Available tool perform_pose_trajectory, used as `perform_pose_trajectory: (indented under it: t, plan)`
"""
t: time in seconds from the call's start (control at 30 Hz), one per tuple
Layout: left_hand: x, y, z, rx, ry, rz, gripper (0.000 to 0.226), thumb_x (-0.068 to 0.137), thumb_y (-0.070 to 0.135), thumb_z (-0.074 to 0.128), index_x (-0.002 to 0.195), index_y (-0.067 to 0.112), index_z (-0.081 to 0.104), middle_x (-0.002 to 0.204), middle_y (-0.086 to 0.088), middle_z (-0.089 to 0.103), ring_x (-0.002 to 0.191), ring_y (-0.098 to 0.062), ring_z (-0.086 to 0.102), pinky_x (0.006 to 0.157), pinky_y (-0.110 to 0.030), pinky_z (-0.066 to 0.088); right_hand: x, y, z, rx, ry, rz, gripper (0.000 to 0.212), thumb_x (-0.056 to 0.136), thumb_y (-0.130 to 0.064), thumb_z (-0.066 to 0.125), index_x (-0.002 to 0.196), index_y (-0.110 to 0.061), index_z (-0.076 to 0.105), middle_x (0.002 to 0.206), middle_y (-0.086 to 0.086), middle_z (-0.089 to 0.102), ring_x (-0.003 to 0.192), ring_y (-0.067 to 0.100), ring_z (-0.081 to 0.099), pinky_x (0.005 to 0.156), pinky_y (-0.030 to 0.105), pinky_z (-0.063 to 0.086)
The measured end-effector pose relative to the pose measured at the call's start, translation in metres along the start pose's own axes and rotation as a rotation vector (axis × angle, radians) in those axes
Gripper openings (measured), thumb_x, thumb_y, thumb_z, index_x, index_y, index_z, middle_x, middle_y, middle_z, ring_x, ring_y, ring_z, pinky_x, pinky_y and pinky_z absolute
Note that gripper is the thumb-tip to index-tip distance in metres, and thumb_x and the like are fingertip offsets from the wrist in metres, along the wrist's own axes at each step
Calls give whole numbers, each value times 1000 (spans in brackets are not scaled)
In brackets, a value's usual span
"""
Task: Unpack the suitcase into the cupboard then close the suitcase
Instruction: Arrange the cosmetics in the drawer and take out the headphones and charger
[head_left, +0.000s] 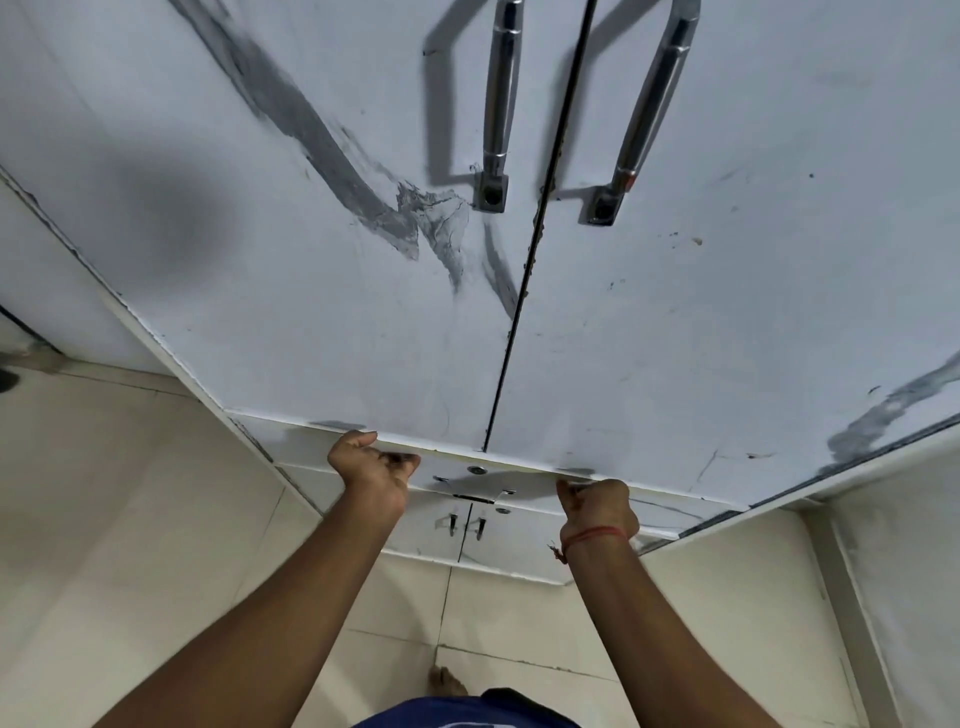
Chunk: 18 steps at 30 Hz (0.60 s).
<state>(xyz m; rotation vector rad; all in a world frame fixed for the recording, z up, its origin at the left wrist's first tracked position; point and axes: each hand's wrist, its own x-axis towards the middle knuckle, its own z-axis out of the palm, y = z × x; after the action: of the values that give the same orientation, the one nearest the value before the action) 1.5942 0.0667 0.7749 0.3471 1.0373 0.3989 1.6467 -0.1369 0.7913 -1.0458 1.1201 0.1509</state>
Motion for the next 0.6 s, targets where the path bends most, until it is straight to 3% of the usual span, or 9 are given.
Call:
perform_pose_trajectory:
  t: [0.07, 0.17, 0.23, 0.37, 0.47, 0.6]
  plan:
    - [4, 1, 1, 14, -1, 1, 7, 79, 15, 42, 83, 11, 44, 93, -9, 48, 90, -34, 47, 93, -46, 43, 4, 0, 2, -19, 15, -22, 19, 74, 11, 44, 66, -6, 49, 66, 7, 49, 49, 20, 57, 70, 34, 56]
    - [4, -2, 3, 40, 8, 22, 4, 79, 15, 43, 78, 12, 45, 86, -9, 48, 83, -32, 46, 78, -40, 42, 15, 0, -2, -90, -63, -47, 26, 85, 10, 45, 68, -10, 45, 70, 8, 49, 37, 12, 58, 46, 22, 52]
    - [1, -5, 2, 91, 2, 29, 7, 83, 14, 42, 78, 12, 45, 84, -8, 47, 77, -29, 46, 73, -38, 43, 19, 3, -6, -140, -187, -45, 32, 97, 4, 37, 71, -15, 39, 75, 4, 45, 34, 2, 55, 47, 17, 51]
    - [1, -3, -25, 285, -53, 6, 10, 92, 13, 44, 91, 7, 52, 98, -17, 54, 90, -32, 56, 91, -44, 49, 10, 21, -14, -291, -292, -55, 26, 94, 5, 41, 73, -9, 47, 75, 9, 56, 54, 12, 62, 58, 23, 54]
    - [-6, 4, -58, 485, -48, 95, 8, 92, 10, 56, 94, 7, 63, 88, -12, 68, 72, -26, 67, 69, -37, 57, -18, 41, -2, -306, -494, 10, 19, 91, 4, 49, 78, 1, 62, 63, 11, 67, 54, 20, 65, 53, 29, 54]
    - [-30, 18, -104, 673, -18, 204, 13, 90, 18, 66, 81, 9, 66, 66, -5, 65, 57, -20, 63, 57, -30, 50, -52, 76, 21, -731, -800, -195, 15, 91, -15, 61, 82, -6, 68, 58, 5, 63, 47, 16, 57, 47, 24, 41]
